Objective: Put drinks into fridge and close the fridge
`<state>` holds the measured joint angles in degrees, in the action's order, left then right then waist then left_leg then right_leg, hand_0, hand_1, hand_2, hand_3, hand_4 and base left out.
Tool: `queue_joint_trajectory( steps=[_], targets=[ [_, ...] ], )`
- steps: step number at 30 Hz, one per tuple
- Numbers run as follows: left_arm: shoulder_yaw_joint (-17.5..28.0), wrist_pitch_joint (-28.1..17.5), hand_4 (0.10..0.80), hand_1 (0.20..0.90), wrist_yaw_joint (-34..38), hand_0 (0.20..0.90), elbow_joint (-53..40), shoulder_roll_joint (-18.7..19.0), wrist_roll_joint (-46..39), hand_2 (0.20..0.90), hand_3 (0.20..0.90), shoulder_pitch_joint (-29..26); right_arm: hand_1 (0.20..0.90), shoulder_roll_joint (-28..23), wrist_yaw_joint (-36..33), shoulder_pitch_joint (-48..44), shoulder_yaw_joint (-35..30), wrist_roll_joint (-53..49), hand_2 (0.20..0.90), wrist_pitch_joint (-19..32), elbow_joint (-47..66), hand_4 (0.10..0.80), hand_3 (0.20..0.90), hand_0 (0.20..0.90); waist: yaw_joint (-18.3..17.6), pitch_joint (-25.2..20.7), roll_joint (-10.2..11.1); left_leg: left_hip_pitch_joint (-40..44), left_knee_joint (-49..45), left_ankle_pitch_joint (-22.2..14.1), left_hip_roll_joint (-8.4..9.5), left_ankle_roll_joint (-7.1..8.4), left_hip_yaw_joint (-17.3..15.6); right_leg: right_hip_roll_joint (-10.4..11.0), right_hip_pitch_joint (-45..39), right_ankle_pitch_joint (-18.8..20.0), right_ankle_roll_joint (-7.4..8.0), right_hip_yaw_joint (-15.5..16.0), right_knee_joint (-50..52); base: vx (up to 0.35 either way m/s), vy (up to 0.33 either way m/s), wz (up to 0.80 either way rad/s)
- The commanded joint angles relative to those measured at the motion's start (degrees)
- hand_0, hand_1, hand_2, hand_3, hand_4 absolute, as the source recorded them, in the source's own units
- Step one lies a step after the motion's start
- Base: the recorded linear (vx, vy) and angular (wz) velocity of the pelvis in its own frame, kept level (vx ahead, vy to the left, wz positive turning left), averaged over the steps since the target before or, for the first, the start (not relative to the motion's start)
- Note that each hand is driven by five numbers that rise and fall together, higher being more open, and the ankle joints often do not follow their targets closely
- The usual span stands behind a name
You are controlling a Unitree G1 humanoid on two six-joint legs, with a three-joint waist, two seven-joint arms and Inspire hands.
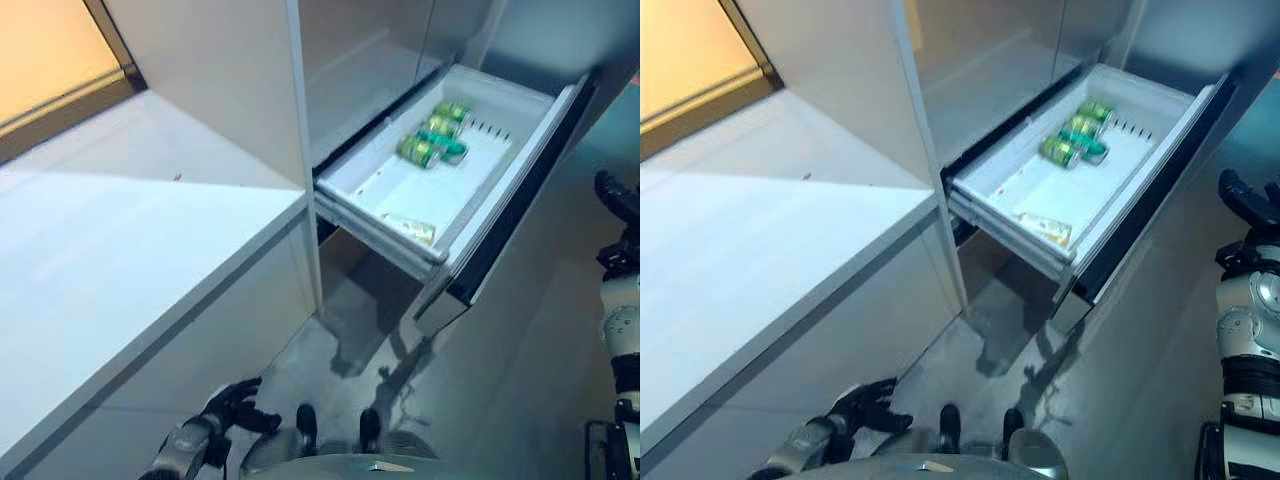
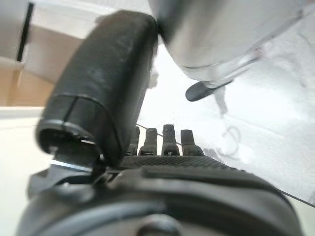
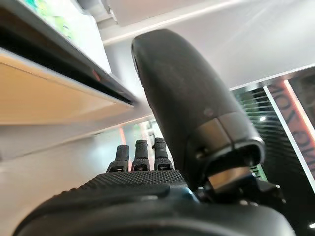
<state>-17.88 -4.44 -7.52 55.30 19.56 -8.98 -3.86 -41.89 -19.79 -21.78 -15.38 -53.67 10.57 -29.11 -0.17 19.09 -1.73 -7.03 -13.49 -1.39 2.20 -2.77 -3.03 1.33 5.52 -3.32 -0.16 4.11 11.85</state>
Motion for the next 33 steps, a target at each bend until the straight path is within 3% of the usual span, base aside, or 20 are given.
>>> queue_joint_trajectory(
  steps=[1,9,15,23,27,33],
  targets=[
    [-0.63,-0.35,0.800,0.900,3.25,0.900,-0.79,2.06,-0.97,0.900,0.900,1.77,0.900,-1.35,0.69,-8.39,-1.71,-1.29,0.900,8.49,4.08,0.800,0.900,0.900,2.93,2.05,2.88,-6.14,-15.58,-13.60,3.74,-3.78,0.91,4.16,5.98,-3.85,1.35,0.74,12.80,-0.139,0.016,0.05],
    [-1.20,-0.53,0.800,0.900,7.39,0.900,-2.90,1.11,-2.48,0.900,0.900,-1.04,0.900,-0.37,5.86,-13.36,4.04,-1.62,0.900,3.66,2.22,0.800,0.900,0.900,3.33,6.66,1.60,-15.26,-23.45,-14.43,4.26,-3.79,1.06,3.62,16.23,-6.13,-0.46,1.15,22.79,-0.114,0.041,0.03],
    [-1.92,-0.83,0.800,0.900,8.27,0.900,-4.03,0.63,-2.56,0.900,0.900,-2.15,0.900,-0.96,8.10,-16.49,8.58,5.24,0.900,4.66,4.49,0.800,0.900,0.900,3.90,8.08,1.85,-16.44,-22.55,-12.92,4.22,-3.47,2.07,2.63,17.50,-5.89,-0.83,1.50,23.32,-0.057,-0.017,-0.08],
    [-1.55,-2.68,0.800,0.900,8.72,0.900,-5.01,1.03,-3.43,0.900,0.900,-2.10,0.900,-0.07,14.37,-20.77,13.07,11.36,0.900,6.58,19.71,0.800,0.900,0.900,4.92,9.23,1.64,-16.24,-18.50,-9.90,4.47,-2.46,3.93,2.30,17.58,-6.13,-1.00,2.82,22.72,-0.047,-0.025,0.02],
    [-0.87,-2.38,0.800,0.900,8.44,0.900,-4.38,1.41,-3.01,0.900,0.900,-1.93,0.900,0.62,19.25,-23.23,15.74,11.80,0.900,3.50,24.63,0.800,0.900,0.900,5.73,9.25,1.33,-15.05,-16.03,-8.35,4.67,-1.74,5.20,2.59,16.38,-6.44,-1.25,3.92,21.97,0.009,-0.016,0.15],
    [-0.10,-3.87,0.800,0.900,8.10,0.900,-4.43,1.85,-3.82,0.900,0.900,-1.55,0.900,5.38,25.17,-26.53,18.68,2.27,0.900,2.25,32.72,0.800,0.900,0.900,7.58,9.08,0.20,-13.19,-11.90,-5.86,4.71,-0.98,6.90,3.69,14.39,-7.21,-1.54,6.14,21.04,-0.005,-0.032,0.23]
  ],
)
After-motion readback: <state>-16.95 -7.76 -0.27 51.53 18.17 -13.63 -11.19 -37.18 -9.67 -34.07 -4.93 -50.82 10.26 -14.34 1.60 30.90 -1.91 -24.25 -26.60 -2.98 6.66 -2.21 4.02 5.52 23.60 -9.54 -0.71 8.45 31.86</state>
